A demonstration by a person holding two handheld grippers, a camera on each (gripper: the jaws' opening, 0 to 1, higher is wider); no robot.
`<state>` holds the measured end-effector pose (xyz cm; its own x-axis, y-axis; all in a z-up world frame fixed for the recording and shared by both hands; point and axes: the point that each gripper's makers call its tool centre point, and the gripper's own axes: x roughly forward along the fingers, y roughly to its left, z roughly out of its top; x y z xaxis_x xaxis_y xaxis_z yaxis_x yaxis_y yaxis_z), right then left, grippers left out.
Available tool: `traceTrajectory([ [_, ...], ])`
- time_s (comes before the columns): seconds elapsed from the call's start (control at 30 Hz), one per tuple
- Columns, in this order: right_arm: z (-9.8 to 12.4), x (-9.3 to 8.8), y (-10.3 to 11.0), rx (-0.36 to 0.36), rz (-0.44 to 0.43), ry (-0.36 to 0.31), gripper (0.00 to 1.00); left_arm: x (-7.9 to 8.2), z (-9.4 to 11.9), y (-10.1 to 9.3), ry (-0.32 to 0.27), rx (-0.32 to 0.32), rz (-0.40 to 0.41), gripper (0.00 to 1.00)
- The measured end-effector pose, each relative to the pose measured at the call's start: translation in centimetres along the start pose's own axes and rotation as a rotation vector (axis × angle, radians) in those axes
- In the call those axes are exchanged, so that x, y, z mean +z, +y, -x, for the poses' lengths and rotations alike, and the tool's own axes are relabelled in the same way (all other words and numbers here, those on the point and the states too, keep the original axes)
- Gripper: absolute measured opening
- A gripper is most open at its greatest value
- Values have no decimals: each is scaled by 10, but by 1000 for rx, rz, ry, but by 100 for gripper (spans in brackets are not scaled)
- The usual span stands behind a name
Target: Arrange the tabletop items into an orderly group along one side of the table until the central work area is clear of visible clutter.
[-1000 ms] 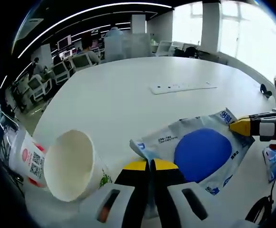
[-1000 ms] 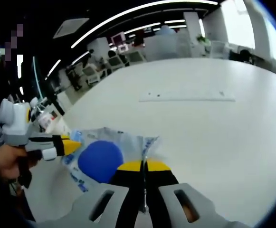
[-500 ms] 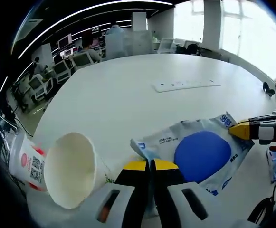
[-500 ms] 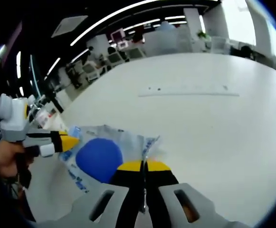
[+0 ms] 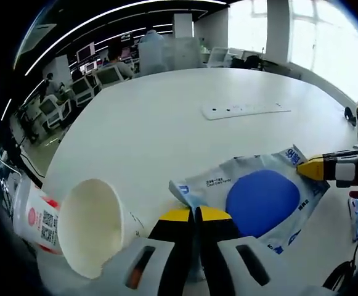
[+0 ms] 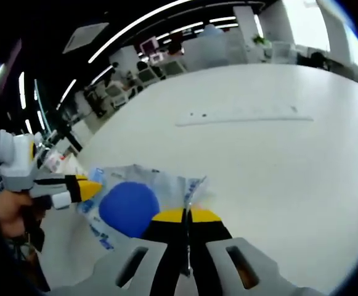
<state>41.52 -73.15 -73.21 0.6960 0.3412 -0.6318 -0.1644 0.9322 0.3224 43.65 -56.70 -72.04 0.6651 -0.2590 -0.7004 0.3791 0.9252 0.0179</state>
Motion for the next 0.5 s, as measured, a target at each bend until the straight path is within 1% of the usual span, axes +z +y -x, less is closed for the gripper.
traceTrajectory([
  [0.23,-1,0,0,-1,-12,2,0,-2,1,0,6,3,3,2],
  [0.37,-2,-1,-1,-1,-20,3,0,-3,1,-1,15,-3,13,6],
  [0.5,-2,-2,-2,-7,-31,-4,0,-3,2,-2,11,-2,10,8],
])
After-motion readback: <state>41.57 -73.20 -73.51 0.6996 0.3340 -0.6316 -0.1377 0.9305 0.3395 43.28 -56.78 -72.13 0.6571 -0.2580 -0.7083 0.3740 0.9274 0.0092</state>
